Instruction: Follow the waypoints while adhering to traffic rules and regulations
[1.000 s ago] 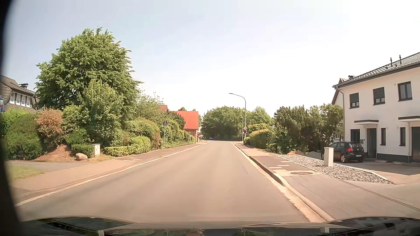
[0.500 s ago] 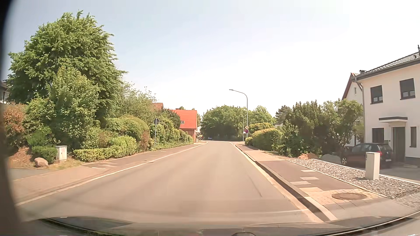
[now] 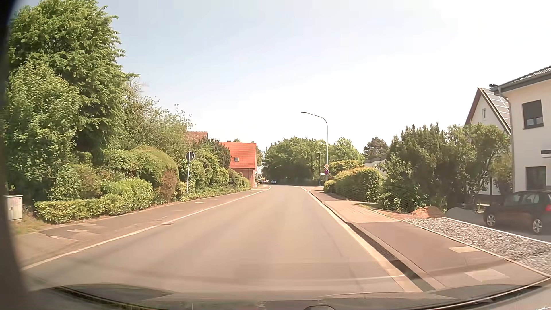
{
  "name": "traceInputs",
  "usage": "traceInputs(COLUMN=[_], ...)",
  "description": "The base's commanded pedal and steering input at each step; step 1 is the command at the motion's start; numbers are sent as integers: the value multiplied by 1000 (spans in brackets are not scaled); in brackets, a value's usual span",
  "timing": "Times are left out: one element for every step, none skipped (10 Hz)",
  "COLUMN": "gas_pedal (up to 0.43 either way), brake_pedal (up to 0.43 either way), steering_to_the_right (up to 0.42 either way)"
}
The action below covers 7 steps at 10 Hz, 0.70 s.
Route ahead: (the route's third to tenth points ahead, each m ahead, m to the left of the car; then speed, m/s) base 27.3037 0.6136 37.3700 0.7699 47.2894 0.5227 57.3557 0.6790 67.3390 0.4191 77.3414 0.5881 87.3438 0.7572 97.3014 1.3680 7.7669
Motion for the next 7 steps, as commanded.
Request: traceInputs(gas_pedal=[0, 0, 0, 0, 0, 0, 0], brake_pedal=[0, 0, 0, 0, 0, 0, 0], steering_to_the_right=[0, 0, 0, 0, 0, 0, 0])
